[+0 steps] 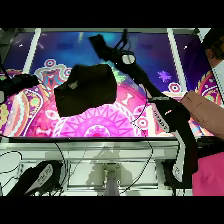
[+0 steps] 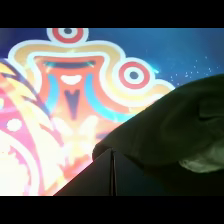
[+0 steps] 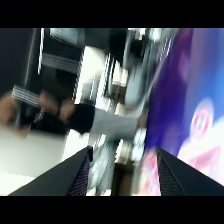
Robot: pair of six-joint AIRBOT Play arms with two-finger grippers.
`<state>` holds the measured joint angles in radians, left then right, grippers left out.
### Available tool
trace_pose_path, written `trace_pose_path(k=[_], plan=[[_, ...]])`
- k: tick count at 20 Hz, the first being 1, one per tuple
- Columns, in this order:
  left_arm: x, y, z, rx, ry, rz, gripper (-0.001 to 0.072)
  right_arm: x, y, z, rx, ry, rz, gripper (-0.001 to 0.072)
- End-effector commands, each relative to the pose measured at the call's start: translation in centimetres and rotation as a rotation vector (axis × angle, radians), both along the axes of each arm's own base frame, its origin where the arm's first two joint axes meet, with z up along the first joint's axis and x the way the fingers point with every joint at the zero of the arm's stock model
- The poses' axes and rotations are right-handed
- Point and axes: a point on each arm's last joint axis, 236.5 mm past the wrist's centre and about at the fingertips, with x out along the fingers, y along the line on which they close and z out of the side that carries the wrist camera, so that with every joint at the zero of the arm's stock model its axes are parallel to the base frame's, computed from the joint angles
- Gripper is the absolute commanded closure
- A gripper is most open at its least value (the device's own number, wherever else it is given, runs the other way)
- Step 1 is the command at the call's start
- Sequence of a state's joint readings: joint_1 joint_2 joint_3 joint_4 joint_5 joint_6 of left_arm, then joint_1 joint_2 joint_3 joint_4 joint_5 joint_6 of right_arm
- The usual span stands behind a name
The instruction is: Fold the clothes and pants, and hang the long-sleeved shirts on hangers.
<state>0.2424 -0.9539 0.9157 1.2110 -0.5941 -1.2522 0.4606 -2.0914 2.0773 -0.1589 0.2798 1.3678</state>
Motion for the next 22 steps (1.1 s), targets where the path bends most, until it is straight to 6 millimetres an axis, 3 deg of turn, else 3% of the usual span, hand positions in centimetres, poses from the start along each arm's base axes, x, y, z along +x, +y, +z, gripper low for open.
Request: trace_pose_path(k=[1, 4, 5, 7, 10, 13, 17, 20, 21, 22], plan=[[0.0, -0.1, -1.6, -0.010, 0.047, -0.008, 0.0689, 2.1, -4.3, 0.8, -0.051, -0.063, -0.031, 0.0266], [-0.2, -0.4, -4.2, -0.033, 0.132, -0.022, 0.0689, 2.2, -7.4, 1.4, -0.053, -0.060, 0.046, 0.0297], [-0.5, -0.6, -5.2, -0.044, 0.170, -0.031, 0.0690, 1.6, -8.3, 1.6, -0.057, -0.058, 0.097, 0.0394], [-1.5, -1.3, -6.8, -0.031, 0.244, -0.084, 0.0691, -0.2, -10.4, 1.6, -0.062, -0.039, 0.236, 0.0691], [-3.8, -2.0, -8.4, -0.005, 0.351, -0.176, 0.0692, -5.2, -12.7, -0.2, -0.097, 0.020, 0.487, 0.0698], [-5.3, -1.3, -9.8, -0.030, 0.398, -0.154, 0.0692, -11.5, -14.6, -4.3, -0.342, 0.119, 0.675, 0.0699], [-10.2, -3.1, -15.6, -0.075, 0.569, -0.225, 0.0692, -15.3, -17.4, -5.8, -0.540, 0.165, 0.708, 0.0699], [-11.2, -4.8, -18.0, -0.168, 0.583, -0.206, 0.0689, -19.0, -18.3, -7.7, -0.502, 0.244, 0.768, 0.0699], [-10.9, -4.7, -18.2, -0.160, 0.567, -0.197, 0.0656, -20.2, -18.2, -8.4, -0.466, 0.257, 0.783, 0.0699], [-10.4, -4.2, -18.1, -0.135, 0.540, -0.193, 0.0503, -21.3, -17.7, -8.7, -0.416, 0.262, 0.796, 0.0699]])
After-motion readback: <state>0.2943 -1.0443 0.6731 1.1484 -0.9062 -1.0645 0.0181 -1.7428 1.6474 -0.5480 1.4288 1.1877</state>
